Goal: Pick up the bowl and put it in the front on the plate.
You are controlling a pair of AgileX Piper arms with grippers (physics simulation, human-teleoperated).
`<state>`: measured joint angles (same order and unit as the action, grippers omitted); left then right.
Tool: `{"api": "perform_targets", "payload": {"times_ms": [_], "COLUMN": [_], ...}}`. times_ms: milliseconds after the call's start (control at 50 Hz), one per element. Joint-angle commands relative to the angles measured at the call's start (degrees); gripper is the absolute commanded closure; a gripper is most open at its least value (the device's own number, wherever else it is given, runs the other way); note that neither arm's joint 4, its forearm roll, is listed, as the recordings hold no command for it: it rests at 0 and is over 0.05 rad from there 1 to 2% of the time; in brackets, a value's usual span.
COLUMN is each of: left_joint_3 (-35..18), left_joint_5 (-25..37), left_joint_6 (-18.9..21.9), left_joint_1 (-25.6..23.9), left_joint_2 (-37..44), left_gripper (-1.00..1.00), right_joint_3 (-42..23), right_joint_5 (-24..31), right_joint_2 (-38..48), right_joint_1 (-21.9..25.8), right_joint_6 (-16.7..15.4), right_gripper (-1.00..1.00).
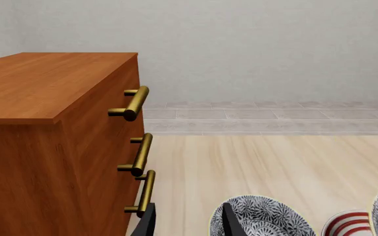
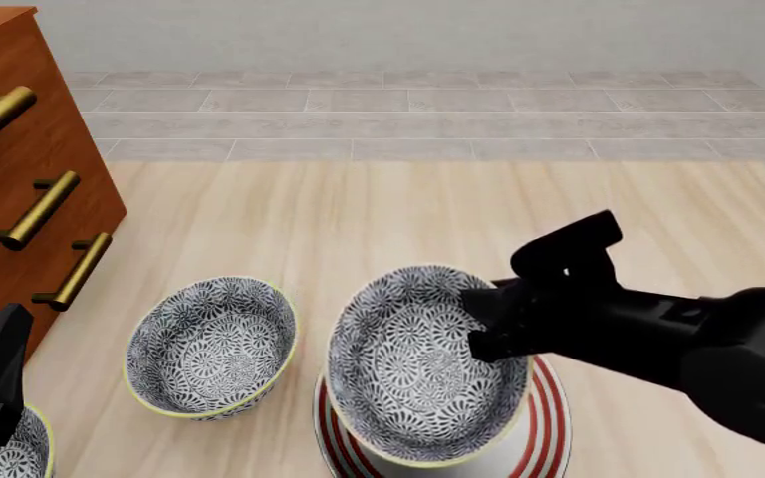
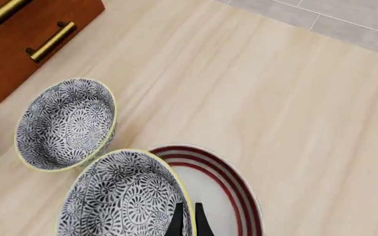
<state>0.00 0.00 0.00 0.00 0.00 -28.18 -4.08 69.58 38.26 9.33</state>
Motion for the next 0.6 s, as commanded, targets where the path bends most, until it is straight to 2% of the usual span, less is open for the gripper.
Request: {"api": "perform_targets", "payload": {"times_ms": [20, 220, 600], "left_joint_3": [0.0, 0.0, 0.0], "left_joint_5": [0.0, 0.0, 0.0], "left_joint_6": [0.0, 0.0, 0.0], "left_joint_1": [0.0, 0.0, 0.0], "left_joint_2": [0.0, 0.0, 0.0], "left_gripper": [-1.00, -1.00, -1.00], "right_joint_3": [0.9, 2.6, 3.7], "right_joint_5": [-0.8, -3.1, -5.0], "right_joint_2": [0.2, 1.4, 2.9], "right_joint_1": [-0.2, 0.2, -0.4], "right_joint_6": [0.6, 1.7, 1.5], "right_gripper": [1.00, 1.00, 1.00]}}
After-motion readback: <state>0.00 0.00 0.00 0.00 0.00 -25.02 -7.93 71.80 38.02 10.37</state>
